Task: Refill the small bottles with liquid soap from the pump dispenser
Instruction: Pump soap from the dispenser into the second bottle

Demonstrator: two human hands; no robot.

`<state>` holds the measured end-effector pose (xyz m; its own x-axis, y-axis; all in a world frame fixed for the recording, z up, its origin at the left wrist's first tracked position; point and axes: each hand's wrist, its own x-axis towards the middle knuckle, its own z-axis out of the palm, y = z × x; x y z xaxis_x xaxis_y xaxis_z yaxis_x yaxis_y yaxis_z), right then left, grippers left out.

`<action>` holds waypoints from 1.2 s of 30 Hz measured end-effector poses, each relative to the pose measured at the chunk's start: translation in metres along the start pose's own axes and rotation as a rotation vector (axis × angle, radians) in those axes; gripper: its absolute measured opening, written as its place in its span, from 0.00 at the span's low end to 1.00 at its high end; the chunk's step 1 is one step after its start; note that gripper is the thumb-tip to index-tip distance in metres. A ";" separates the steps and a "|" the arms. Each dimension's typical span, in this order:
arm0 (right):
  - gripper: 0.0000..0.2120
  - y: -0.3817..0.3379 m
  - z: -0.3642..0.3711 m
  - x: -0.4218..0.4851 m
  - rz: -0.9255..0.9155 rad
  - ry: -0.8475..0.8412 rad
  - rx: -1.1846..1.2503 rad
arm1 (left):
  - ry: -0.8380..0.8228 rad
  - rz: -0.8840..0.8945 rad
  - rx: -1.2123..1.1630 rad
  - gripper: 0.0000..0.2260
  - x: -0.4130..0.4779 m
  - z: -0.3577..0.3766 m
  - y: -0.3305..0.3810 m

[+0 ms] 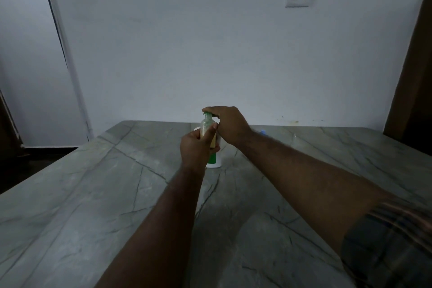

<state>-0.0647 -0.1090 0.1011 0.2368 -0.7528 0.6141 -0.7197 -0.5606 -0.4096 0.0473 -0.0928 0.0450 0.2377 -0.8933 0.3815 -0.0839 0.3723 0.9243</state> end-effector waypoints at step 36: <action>0.21 0.004 0.001 0.002 -0.015 -0.011 0.001 | 0.016 -0.007 0.000 0.20 -0.003 -0.002 0.001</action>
<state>-0.0666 -0.1126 0.1000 0.2546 -0.7479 0.6131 -0.7156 -0.5722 -0.4007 0.0480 -0.0893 0.0443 0.2538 -0.8917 0.3748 -0.0820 0.3662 0.9269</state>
